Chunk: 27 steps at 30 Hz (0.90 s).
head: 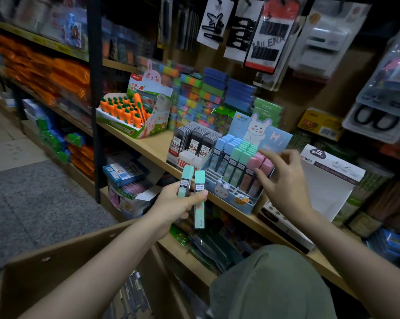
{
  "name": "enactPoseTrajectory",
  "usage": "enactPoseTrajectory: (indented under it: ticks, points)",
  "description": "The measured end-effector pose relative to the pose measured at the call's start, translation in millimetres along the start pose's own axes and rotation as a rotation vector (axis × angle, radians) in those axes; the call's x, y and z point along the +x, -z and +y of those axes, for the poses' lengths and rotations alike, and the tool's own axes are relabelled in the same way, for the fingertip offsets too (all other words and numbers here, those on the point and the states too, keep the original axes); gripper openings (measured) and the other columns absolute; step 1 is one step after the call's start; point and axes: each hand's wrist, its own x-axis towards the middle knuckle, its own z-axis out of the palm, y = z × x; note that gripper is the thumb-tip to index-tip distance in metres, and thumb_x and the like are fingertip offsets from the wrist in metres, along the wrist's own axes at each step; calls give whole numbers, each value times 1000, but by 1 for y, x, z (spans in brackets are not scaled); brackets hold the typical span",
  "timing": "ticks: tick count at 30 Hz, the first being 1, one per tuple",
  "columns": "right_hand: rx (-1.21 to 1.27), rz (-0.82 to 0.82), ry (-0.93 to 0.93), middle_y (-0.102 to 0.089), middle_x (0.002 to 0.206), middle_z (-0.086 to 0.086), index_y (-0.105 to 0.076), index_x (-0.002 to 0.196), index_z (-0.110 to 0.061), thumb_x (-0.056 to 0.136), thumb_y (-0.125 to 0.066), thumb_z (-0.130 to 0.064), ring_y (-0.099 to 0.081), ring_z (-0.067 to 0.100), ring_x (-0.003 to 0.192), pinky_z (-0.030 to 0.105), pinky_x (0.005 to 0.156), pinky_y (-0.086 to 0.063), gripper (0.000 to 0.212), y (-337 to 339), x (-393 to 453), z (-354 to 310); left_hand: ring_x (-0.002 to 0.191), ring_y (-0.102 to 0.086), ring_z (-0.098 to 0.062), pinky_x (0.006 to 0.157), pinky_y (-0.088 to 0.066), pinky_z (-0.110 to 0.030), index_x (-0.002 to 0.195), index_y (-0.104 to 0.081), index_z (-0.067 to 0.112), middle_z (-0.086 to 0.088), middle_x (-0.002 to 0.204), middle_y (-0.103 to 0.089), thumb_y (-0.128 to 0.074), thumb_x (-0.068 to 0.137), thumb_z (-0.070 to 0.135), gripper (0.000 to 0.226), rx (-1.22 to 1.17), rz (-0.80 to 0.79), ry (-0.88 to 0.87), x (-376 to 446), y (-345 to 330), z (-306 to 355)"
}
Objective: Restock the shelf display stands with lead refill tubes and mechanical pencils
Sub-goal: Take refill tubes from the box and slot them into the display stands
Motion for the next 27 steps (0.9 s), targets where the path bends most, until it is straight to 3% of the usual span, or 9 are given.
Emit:
enactPoseTrajectory:
  ticks: [3,9,12,15,18,20,22,24,27]
  points:
    - [-111,-51,58,-49,107,10,-69,119,-21,86,-71,-27,-51,30,96,46,77,-50,34,-6,8,-2,51,-51,4,46,-42,-12,94,-71,21,7,74,-70,-76,81,33,19,16,-1,-15,-1,1,0]
    - [-104,-67,7,-49,104,8,-67,123,-18,87,-68,-27,-52,30,96,49,79,-50,38,-7,1,4,52,-52,4,47,-42,-12,96,-70,23,-4,85,-72,-77,80,33,20,3,11,-19,-2,3,1]
    - [11,-58,-12,-45,110,4,-56,134,-24,87,-69,-25,-50,19,93,33,80,-50,49,2,-1,-5,54,-54,4,48,-44,-13,95,-71,29,-3,85,-71,-77,80,34,17,17,-9,-20,-2,2,1]
    - [194,-116,21,-50,101,-12,-57,129,-27,89,-62,-32,-53,-3,83,13,73,-47,41,10,-5,-31,55,-55,4,47,-42,-15,88,-71,39,10,69,-64,-78,80,32,13,35,-54,-48,-2,2,2]
    - [342,-380,-55,-61,93,-19,-58,126,-31,89,-65,-36,-61,-5,84,13,73,-53,38,4,-8,-62,63,-61,0,49,-43,-16,90,-70,43,6,73,-68,-77,80,32,17,55,-88,-73,0,0,4]
    - [415,-456,-85,-64,92,-18,-59,124,-34,88,-68,-35,-64,-4,83,14,74,-53,37,-2,-7,-76,64,-64,-1,48,-43,-15,90,-70,43,8,75,-70,-77,80,30,18,77,-126,-95,0,-1,5]
    - [426,-491,-81,-67,92,-13,-64,115,-32,86,-72,-30,-66,0,82,24,78,-57,30,-6,-4,-83,65,-65,-3,48,-43,-16,89,-69,42,9,74,-70,-77,80,30,17,89,-168,-103,0,-2,4]
    - [417,-496,-111,-69,92,-8,-67,109,-29,84,-74,-26,-68,5,80,34,79,-59,26,-6,1,-83,69,-65,-5,51,-44,-19,95,-67,42,10,78,-69,-75,81,35,18,89,-190,-101,0,0,4]
    - [392,-402,-172,-68,92,-6,-62,101,-27,81,-77,-27,-69,6,79,32,76,-60,25,9,19,-68,70,-53,-9,54,-43,-22,123,-52,38,3,92,-61,-60,90,46,35,-16,-136,-26,3,5,6]
